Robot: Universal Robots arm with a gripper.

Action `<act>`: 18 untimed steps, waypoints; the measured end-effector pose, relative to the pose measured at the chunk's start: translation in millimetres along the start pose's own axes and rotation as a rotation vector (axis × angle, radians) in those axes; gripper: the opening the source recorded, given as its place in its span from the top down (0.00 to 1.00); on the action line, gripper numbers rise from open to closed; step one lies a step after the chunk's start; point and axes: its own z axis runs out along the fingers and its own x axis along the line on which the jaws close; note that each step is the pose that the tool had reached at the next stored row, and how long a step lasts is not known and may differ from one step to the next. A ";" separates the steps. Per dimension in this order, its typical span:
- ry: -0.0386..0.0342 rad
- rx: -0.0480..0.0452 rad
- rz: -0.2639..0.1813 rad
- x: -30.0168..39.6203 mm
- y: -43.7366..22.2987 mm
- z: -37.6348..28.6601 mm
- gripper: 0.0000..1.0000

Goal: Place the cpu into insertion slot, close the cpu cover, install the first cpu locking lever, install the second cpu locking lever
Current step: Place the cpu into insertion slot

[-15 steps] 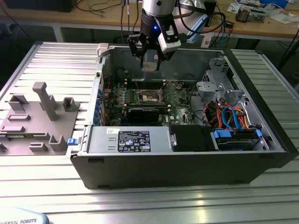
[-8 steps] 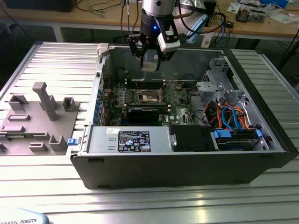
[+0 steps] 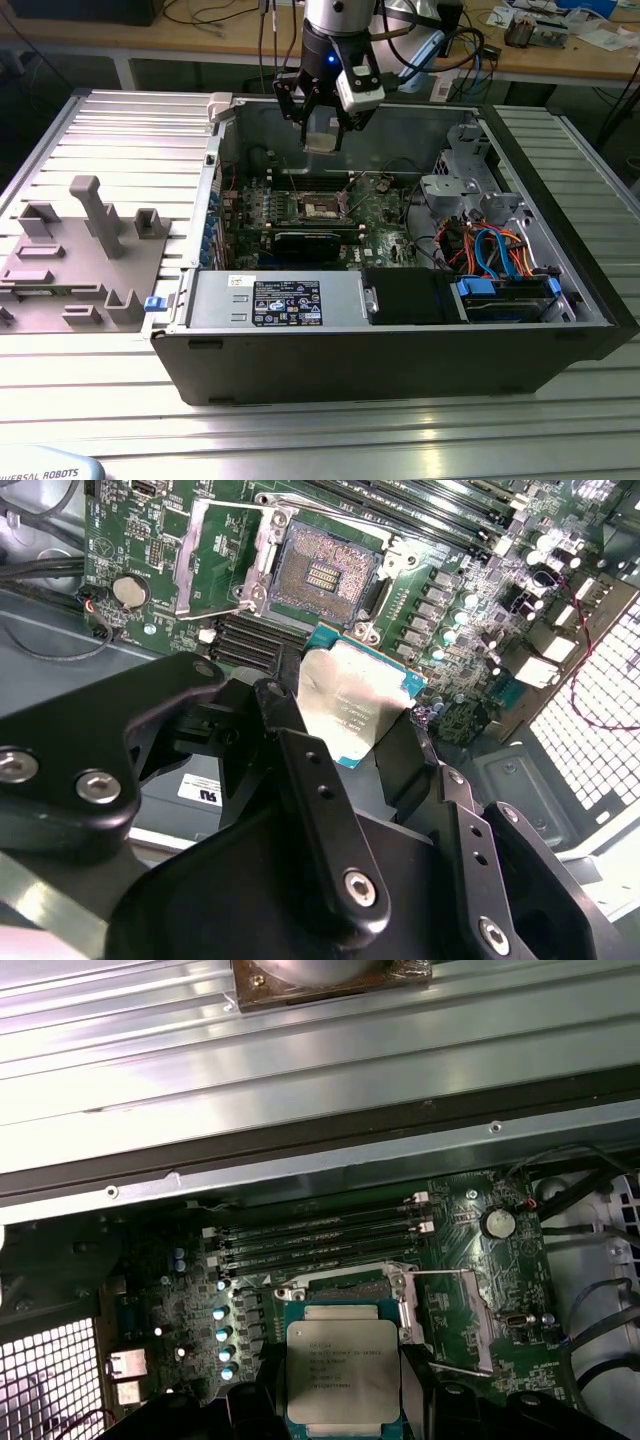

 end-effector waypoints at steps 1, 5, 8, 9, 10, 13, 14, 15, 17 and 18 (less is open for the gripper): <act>-0.0004 -0.0002 0.005 0.0 0.0 0.0 0.46; -0.0011 -0.0004 0.013 0.0 0.0 0.0 0.46; -0.0014 -0.0005 0.016 0.0 0.0 0.1 0.46; -0.0015 -0.0006 0.017 0.0 0.0 0.1 0.46; -0.0016 -0.0006 0.018 0.0 0.0 0.1 0.46; -0.0018 -0.0006 0.021 0.0 0.0 0.1 0.46; -0.0019 -0.0007 0.022 0.0 0.0 0.2 0.46; -0.0019 -0.0008 0.022 0.0 0.0 0.2 0.46; -0.0021 -0.0008 0.024 0.0 0.0 0.2 0.46; -0.0022 -0.0009 0.025 0.0 0.0 0.2 0.46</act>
